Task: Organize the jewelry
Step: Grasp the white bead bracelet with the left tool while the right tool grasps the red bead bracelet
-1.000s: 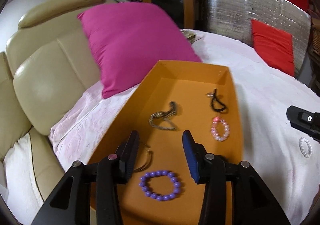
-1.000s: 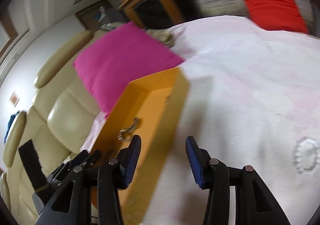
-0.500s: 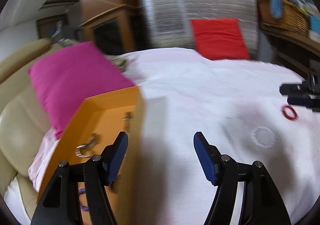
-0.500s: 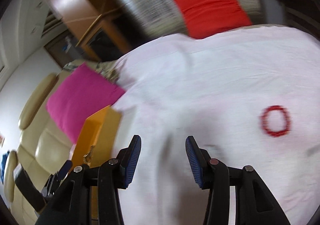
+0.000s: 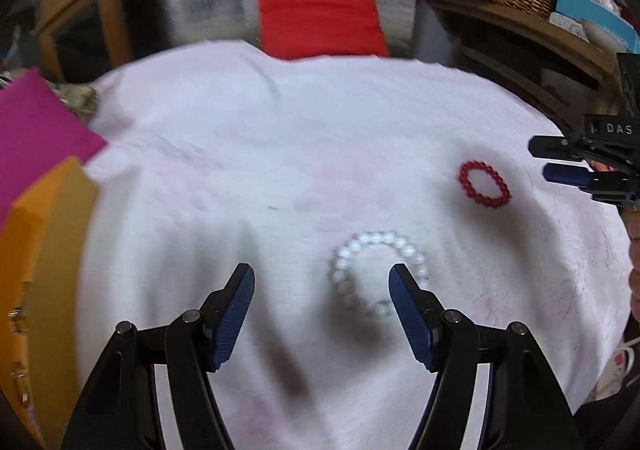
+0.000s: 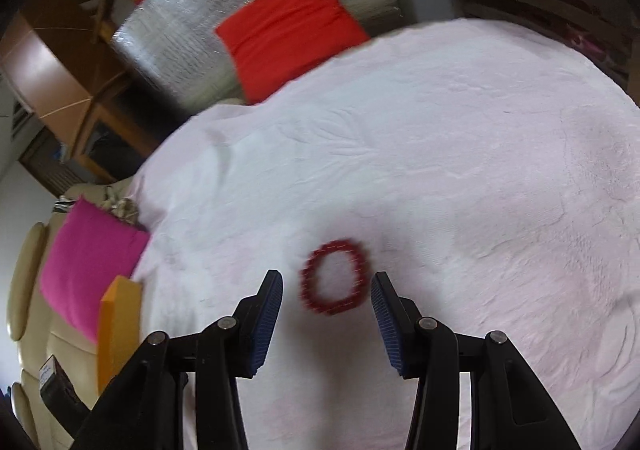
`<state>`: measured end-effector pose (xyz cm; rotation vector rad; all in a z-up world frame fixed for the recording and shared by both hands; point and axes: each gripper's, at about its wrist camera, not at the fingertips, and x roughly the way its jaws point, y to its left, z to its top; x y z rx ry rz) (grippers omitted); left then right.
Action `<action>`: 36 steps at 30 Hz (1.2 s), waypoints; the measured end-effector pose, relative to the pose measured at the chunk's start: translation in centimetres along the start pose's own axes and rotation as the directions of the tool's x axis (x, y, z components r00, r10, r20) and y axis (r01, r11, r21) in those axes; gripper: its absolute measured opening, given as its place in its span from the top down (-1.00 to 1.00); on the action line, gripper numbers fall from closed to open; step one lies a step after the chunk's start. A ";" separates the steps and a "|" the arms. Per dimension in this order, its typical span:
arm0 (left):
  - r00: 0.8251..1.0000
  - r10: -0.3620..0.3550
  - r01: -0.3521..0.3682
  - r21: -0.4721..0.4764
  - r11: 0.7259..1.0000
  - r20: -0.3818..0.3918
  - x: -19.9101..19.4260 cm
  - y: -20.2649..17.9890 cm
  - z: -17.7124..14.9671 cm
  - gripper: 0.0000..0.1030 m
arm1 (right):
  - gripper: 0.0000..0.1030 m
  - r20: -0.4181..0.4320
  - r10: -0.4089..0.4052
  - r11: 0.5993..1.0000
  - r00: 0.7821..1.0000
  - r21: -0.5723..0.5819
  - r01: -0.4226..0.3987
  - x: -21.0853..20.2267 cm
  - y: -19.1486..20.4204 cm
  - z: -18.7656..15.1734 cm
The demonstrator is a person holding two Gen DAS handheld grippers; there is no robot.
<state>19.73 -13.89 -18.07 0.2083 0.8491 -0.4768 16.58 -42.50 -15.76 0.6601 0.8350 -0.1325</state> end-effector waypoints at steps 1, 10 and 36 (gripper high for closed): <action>1.000 -0.013 0.013 0.000 1.000 -0.012 0.5 -0.2 0.0 -0.37 | 0.12 -0.006 -0.007 1.000 1.000 0.000 0.007 0.4 0.0 0.0; 0.985 -0.149 0.148 -0.015 0.989 -0.086 2.9 0.6 0.0 0.51 | 0.25 -0.063 -0.145 0.985 0.987 -0.104 0.138 5.1 1.2 0.3; 0.989 -0.080 0.087 -0.054 0.995 0.123 -4.1 3.7 0.2 0.82 | 0.79 0.178 0.038 0.958 0.983 -0.287 0.015 -0.5 9.7 -2.3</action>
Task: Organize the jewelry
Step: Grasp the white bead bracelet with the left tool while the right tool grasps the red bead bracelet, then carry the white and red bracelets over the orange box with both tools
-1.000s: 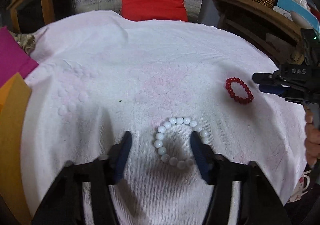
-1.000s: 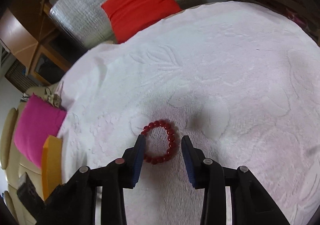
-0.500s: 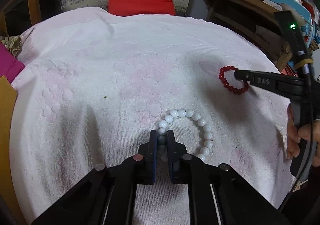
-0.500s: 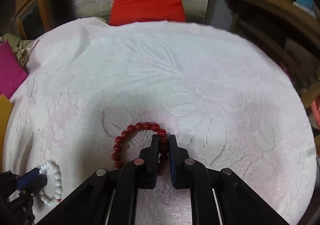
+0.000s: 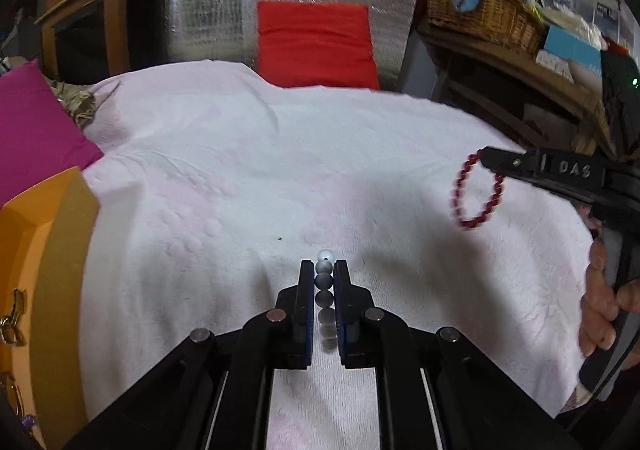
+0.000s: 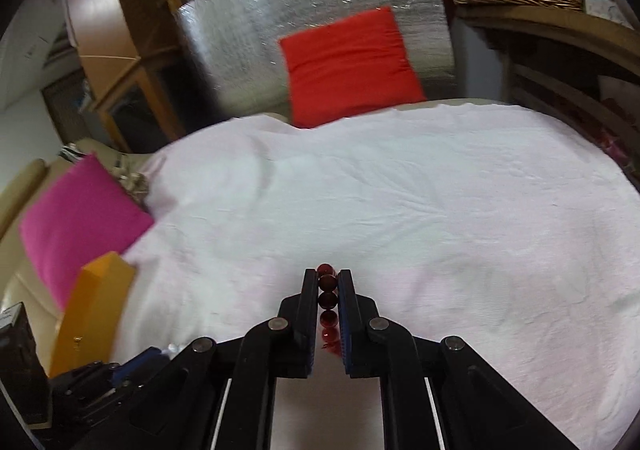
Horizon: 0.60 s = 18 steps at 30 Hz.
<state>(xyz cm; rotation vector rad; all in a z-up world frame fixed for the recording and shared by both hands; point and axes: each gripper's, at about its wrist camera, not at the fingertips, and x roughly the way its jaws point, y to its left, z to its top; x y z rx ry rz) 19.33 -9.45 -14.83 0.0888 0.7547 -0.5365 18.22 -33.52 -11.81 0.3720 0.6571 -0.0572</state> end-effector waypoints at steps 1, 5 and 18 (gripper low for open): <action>1.000 -0.003 0.003 -0.006 1.000 0.011 -0.6 0.1 0.0 0.82 | 0.79 0.000 0.018 1.000 1.000 0.000 -0.018 0.1 0.7 -0.2; 0.998 -0.005 0.006 -0.027 1.000 0.056 -2.8 0.8 0.1 0.82 | 0.79 0.014 0.060 0.998 0.998 -0.023 -0.060 -0.3 3.1 -1.0; 0.985 0.025 -0.007 -0.105 0.994 0.169 -9.3 4.2 0.0 0.82 | 0.79 0.005 0.169 0.982 0.986 -0.089 -0.168 -0.7 9.8 -2.7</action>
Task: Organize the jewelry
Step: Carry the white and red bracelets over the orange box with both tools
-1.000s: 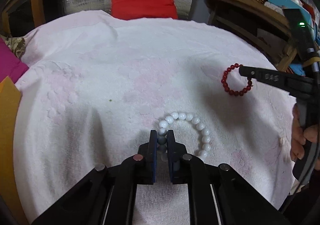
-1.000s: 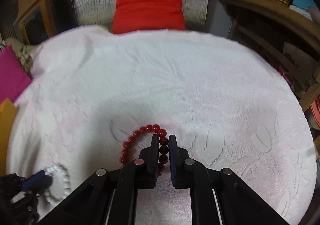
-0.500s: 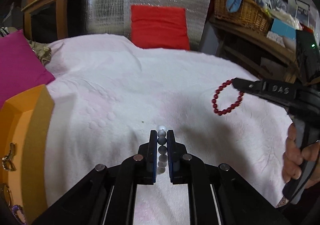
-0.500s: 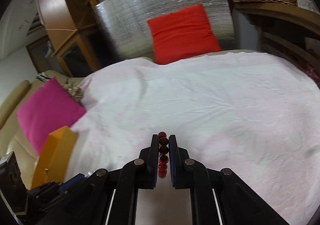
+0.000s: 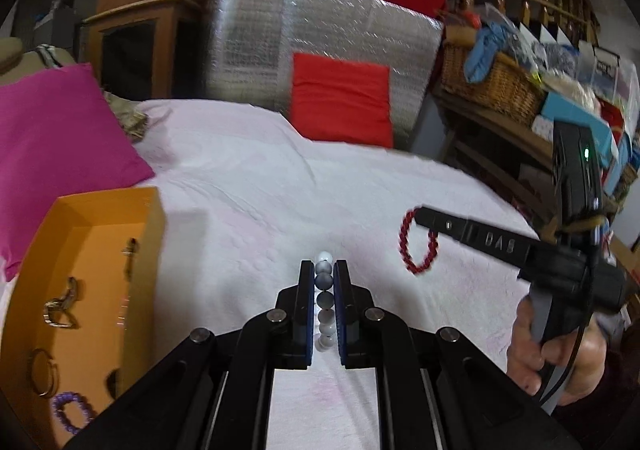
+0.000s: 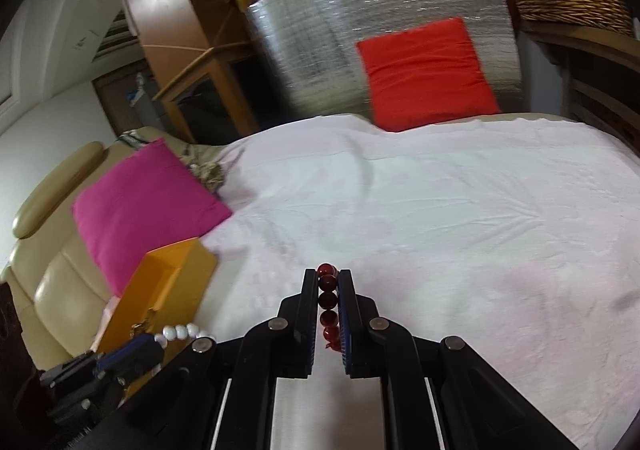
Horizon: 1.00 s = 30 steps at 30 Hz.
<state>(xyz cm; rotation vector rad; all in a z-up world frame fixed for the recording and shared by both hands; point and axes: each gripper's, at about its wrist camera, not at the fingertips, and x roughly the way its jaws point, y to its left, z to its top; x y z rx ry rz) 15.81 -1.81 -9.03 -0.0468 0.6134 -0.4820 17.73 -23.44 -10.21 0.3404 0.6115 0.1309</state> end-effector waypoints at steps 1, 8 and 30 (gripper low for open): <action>1.000 0.009 -0.008 -0.011 1.000 0.011 -0.5 0.7 0.1 0.82 | 0.79 -0.006 0.013 1.000 1.000 -0.007 -0.013 0.1 0.8 -0.1; 0.997 0.064 -0.060 -0.092 0.994 0.046 -2.8 5.1 0.0 0.82 | 0.79 -0.040 0.062 0.996 0.997 -0.067 -0.064 0.8 5.8 -0.7; 0.966 0.252 -0.235 -0.228 0.945 0.052 -5.6 13.2 -1.1 0.82 | 0.79 -0.113 0.081 0.983 0.990 -0.154 -0.098 0.3 12.9 -3.9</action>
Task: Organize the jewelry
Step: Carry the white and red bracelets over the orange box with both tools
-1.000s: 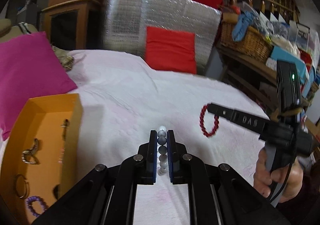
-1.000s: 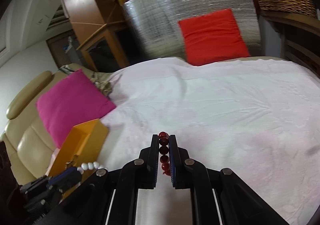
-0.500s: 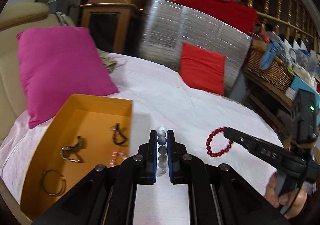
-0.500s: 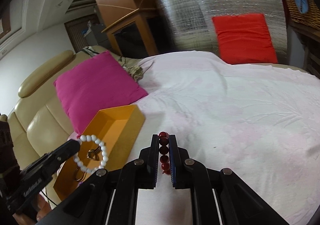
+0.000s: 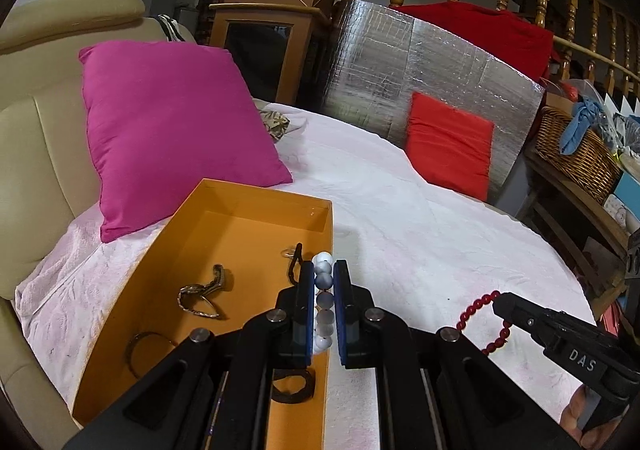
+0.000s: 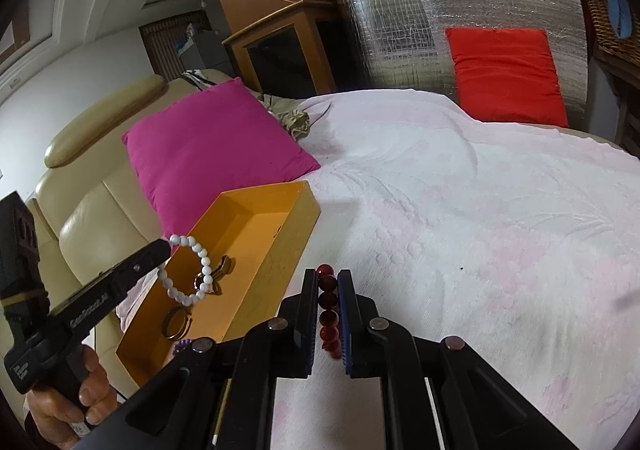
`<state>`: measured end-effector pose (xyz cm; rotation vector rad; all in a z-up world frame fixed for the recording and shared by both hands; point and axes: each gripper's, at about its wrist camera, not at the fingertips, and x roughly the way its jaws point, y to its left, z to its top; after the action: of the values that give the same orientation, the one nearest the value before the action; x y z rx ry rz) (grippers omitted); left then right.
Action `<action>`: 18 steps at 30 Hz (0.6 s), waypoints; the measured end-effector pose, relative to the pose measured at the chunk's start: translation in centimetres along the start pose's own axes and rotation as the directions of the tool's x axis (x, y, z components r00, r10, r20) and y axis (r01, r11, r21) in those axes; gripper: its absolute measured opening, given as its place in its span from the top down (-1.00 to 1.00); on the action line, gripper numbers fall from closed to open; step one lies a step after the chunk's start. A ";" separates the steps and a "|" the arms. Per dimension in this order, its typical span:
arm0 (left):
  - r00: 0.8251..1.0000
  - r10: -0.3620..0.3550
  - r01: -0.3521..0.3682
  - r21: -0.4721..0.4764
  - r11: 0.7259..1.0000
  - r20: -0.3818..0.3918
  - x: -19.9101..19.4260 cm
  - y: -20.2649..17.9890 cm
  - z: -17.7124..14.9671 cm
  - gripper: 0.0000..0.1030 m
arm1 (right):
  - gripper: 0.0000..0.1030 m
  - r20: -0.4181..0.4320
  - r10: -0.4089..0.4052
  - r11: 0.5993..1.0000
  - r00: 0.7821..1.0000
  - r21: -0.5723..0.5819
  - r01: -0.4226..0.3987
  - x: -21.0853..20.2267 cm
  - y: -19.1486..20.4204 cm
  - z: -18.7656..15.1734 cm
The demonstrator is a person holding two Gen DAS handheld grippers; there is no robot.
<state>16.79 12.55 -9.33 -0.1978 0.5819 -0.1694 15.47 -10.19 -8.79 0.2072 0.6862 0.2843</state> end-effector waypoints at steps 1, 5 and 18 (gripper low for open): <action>1.000 0.002 -0.002 0.002 1.000 0.001 0.0 0.0 0.0 0.82 | 0.79 0.000 0.000 1.000 1.000 -0.002 0.000 0.0 0.1 0.0; 1.000 0.013 -0.013 -0.002 1.000 0.002 0.0 0.5 0.1 0.82 | 0.79 -0.007 0.011 1.000 1.000 -0.012 -0.011 0.3 0.9 0.3; 0.995 0.102 -0.102 -0.043 0.994 -0.007 0.6 3.4 0.3 0.82 | 0.79 -0.038 0.066 0.995 0.997 -0.078 -0.069 3.9 6.1 4.1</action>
<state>17.84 15.76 -10.16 -0.2095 0.5991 -0.0579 19.81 -3.58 -6.32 0.1499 0.7022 0.3805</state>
